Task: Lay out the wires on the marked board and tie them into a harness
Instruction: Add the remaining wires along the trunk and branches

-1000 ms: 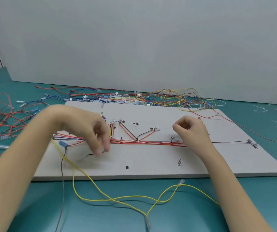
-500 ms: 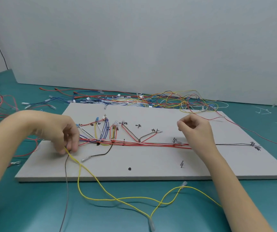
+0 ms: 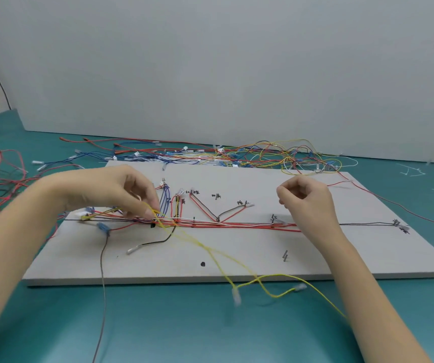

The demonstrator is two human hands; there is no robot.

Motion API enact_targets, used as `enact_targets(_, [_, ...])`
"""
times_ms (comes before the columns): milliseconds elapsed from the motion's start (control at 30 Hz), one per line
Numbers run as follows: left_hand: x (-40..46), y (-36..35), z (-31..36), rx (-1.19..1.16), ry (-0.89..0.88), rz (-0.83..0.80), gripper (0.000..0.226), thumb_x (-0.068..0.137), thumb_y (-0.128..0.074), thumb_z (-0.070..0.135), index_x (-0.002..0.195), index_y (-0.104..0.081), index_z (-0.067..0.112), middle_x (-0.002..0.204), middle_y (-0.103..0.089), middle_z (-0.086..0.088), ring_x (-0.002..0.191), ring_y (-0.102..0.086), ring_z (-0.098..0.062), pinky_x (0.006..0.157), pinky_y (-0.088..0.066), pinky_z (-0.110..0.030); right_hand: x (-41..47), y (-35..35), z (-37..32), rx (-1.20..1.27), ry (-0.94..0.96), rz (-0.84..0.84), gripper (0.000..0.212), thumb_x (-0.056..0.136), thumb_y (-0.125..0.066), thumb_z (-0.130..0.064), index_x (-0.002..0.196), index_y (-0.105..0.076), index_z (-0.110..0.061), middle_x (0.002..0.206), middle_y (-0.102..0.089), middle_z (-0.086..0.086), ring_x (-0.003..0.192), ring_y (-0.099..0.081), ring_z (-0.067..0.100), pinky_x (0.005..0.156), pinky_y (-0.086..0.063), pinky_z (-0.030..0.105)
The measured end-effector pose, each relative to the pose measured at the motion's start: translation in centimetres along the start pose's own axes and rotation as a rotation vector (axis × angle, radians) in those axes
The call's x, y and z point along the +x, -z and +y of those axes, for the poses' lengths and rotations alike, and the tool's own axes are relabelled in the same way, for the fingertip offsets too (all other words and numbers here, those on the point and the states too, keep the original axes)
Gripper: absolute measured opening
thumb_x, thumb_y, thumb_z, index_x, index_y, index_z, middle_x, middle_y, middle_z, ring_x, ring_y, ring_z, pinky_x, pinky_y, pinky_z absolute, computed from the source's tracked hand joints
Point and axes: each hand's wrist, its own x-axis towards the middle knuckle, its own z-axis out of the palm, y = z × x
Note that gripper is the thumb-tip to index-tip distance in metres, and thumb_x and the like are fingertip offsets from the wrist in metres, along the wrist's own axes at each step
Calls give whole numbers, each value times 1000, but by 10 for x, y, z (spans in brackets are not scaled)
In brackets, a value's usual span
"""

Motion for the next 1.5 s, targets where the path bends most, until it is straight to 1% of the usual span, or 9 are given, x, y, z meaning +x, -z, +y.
enact_targets(100, [10, -7, 7, -11, -51, 92, 26, 63, -82, 31, 84, -77, 18, 74, -69, -8, 57, -53, -12, 50, -43, -21, -4, -2, -7, 60, 16, -42, 11, 83, -64, -4, 74, -66, -10, 71, -66, 10, 72, -63, 30, 66, -52, 38])
enact_targets(233, [26, -20, 10, -69, -106, 226, 28, 63, -81, 37, 84, -76, 19, 60, -60, 5, 48, -40, -6, 41, -31, -18, -15, -9, -19, 184, -6, -354, 8, 88, -69, -14, 81, -71, -11, 67, -68, 1, 60, -60, 11, 56, -48, 20])
enact_targets(367, [35, -33, 6, -133, -112, 340, 31, 61, -82, 40, 84, -79, 19, 57, -59, 6, 48, -31, -7, 41, -24, -17, -22, -16, -27, 333, -157, -721, 45, 83, -66, -48, 101, -72, -7, 87, -72, 11, 72, -65, 23, 64, -55, 30])
enact_targets(467, [34, -39, 1, -185, -104, 381, 28, 64, -81, 38, 84, -80, 19, 54, -58, 8, 48, -29, -7, 42, -22, -19, -24, -15, -29, 440, -216, -852, 50, 77, -68, -48, 109, -69, -10, 88, -70, 14, 65, -62, 24, 56, -51, 30])
enact_targets(700, [30, -39, 2, -184, -104, 346, 37, 59, -81, 45, 83, -80, 17, 57, -42, 0, 48, -27, -10, 42, -23, -18, -19, -4, -23, 410, -133, -785, 28, 77, -73, -14, 105, -76, -17, 70, -59, 3, 54, -45, 15, 47, -35, 25])
enact_targets(833, [24, -35, 2, -135, -108, 277, 50, 54, -83, 63, 75, -79, 17, 51, -47, 6, 46, -34, -8, 41, -27, -17, -18, -2, -23, 497, -169, -713, 22, 82, -69, -22, 99, -76, -9, 72, -64, 6, 51, -50, 15, 40, -37, 22])
enact_targets(933, [20, -33, 3, -74, -69, 175, 34, 63, -84, 50, 69, -76, 18, 53, -48, 4, 49, -32, -12, 43, -23, -19, -19, -2, -25, 457, -196, -697, 19, 86, -65, -26, 92, -75, -11, 75, -65, 7, 55, -53, 18, 44, -40, 23])
enact_targets(1100, [18, -38, 2, 61, -17, 70, 40, 60, -77, 57, 74, -78, 19, 60, -56, 5, 56, -42, -8, 50, -29, -14, -20, -4, -24, 438, -229, -750, 16, 83, -72, -28, 74, -69, -14, 77, -65, 1, 64, -55, 20, 56, -44, 26])
enact_targets(1500, [17, -39, 6, -41, -17, 197, 45, 72, -68, 62, 80, -77, 19, 66, -64, 5, 53, -42, -8, 45, -31, -14, -18, -7, -21, 498, -362, -707, 19, 83, -66, -27, 84, -67, -8, 53, -57, 7, 43, -47, 15, 44, -38, 21])
